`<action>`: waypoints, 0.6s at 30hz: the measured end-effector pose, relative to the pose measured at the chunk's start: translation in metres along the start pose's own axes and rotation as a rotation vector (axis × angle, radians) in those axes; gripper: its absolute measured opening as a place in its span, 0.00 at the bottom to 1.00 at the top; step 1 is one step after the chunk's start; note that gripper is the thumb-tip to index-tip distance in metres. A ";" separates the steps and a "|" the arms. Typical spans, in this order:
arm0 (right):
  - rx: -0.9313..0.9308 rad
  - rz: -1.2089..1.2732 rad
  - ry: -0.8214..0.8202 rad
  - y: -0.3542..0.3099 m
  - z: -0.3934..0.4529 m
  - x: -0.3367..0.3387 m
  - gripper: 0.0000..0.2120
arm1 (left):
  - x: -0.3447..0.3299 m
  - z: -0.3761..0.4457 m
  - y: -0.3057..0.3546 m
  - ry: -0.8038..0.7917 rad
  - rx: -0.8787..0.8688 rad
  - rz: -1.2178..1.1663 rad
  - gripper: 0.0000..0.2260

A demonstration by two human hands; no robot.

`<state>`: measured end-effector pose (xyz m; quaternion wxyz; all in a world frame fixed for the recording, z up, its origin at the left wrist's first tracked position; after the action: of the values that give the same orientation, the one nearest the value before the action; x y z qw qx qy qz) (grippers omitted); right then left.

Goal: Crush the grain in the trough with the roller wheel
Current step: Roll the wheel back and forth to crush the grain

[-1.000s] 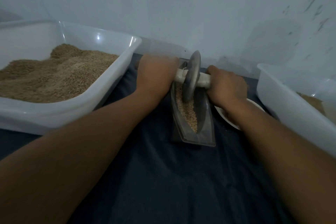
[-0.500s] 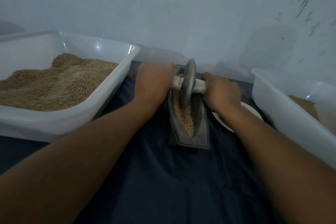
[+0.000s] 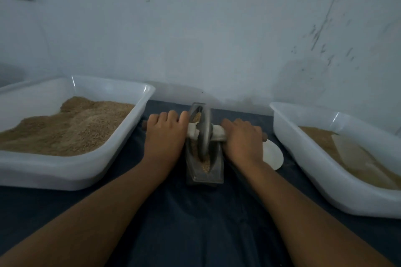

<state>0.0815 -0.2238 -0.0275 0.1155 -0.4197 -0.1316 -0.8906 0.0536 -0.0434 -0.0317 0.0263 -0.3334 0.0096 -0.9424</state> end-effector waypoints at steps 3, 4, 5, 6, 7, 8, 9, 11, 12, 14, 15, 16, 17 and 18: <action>0.012 -0.001 -0.009 -0.006 -0.005 0.005 0.07 | 0.000 -0.004 -0.003 -0.066 0.027 -0.018 0.10; 0.020 -0.013 -0.019 -0.007 -0.005 0.007 0.10 | 0.001 -0.005 -0.004 -0.080 0.035 -0.028 0.11; 0.023 -0.024 -0.030 -0.008 -0.006 0.008 0.14 | 0.002 -0.006 -0.004 -0.092 0.040 -0.029 0.11; 0.021 -0.030 -0.036 -0.009 -0.007 0.009 0.18 | 0.002 -0.007 -0.005 -0.100 0.043 -0.025 0.11; 0.020 -0.031 -0.030 -0.010 -0.007 0.010 0.19 | 0.003 -0.008 -0.005 -0.098 0.044 -0.026 0.12; 0.019 -0.029 -0.013 -0.010 -0.008 0.011 0.18 | 0.004 -0.009 -0.005 -0.093 0.044 -0.031 0.12; 0.014 -0.024 0.006 -0.010 -0.010 0.012 0.15 | 0.005 -0.009 -0.005 -0.090 0.042 -0.034 0.12; -0.002 -0.009 0.042 -0.009 -0.015 0.011 0.11 | 0.006 -0.009 -0.004 -0.076 0.029 -0.028 0.11; -0.013 0.001 0.054 -0.008 -0.018 0.010 0.09 | 0.007 -0.009 -0.003 -0.059 0.018 -0.024 0.11; -0.036 0.030 0.061 -0.005 -0.022 0.007 0.07 | 0.010 -0.008 0.000 -0.018 -0.006 -0.021 0.10; -0.044 0.045 0.059 -0.003 -0.024 0.006 0.06 | 0.011 -0.008 0.001 0.001 -0.016 -0.020 0.09; -0.047 0.058 0.058 -0.003 -0.024 0.005 0.06 | 0.012 -0.007 0.002 0.017 -0.024 -0.018 0.09; -0.047 0.064 0.056 -0.002 -0.023 0.005 0.06 | 0.012 -0.006 0.002 0.029 -0.029 -0.017 0.09; -0.048 0.063 0.052 -0.002 -0.023 0.004 0.05 | 0.012 -0.006 0.002 0.037 -0.029 -0.015 0.09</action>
<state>0.0617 -0.2297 -0.0383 0.1369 -0.4030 -0.0940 -0.9000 0.0410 -0.0462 -0.0286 0.0140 -0.3162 0.0213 -0.9484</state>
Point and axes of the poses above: each hand's wrist, its own z-axis towards the middle knuckle, its own x-axis out of the back of the hand, y = z × x, the point moved 5 cm from there along z, towards the middle knuckle, and after that the axes turned 8 degrees about x, right-handed, at the moved point
